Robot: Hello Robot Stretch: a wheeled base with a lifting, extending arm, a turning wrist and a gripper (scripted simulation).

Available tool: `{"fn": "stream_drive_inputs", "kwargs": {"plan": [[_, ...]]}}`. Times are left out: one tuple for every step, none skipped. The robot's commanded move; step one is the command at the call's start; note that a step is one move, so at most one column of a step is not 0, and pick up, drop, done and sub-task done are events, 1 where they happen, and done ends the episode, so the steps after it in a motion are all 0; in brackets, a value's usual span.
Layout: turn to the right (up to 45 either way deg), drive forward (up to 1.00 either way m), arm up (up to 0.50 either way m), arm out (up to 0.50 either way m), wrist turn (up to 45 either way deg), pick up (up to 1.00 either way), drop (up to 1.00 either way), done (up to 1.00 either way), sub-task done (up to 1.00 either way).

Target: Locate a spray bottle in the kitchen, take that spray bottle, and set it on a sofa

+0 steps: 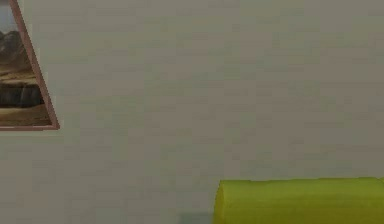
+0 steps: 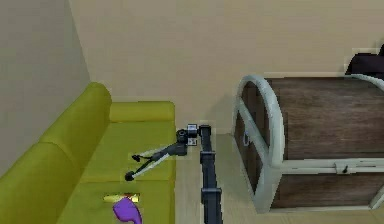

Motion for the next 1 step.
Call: {"fn": "stream_drive_inputs", "kwargs": {"plan": [[0.0, 0.00, 0.00, -0.08, 0.0, 0.00, 0.00, 0.00, 0.00]]}}
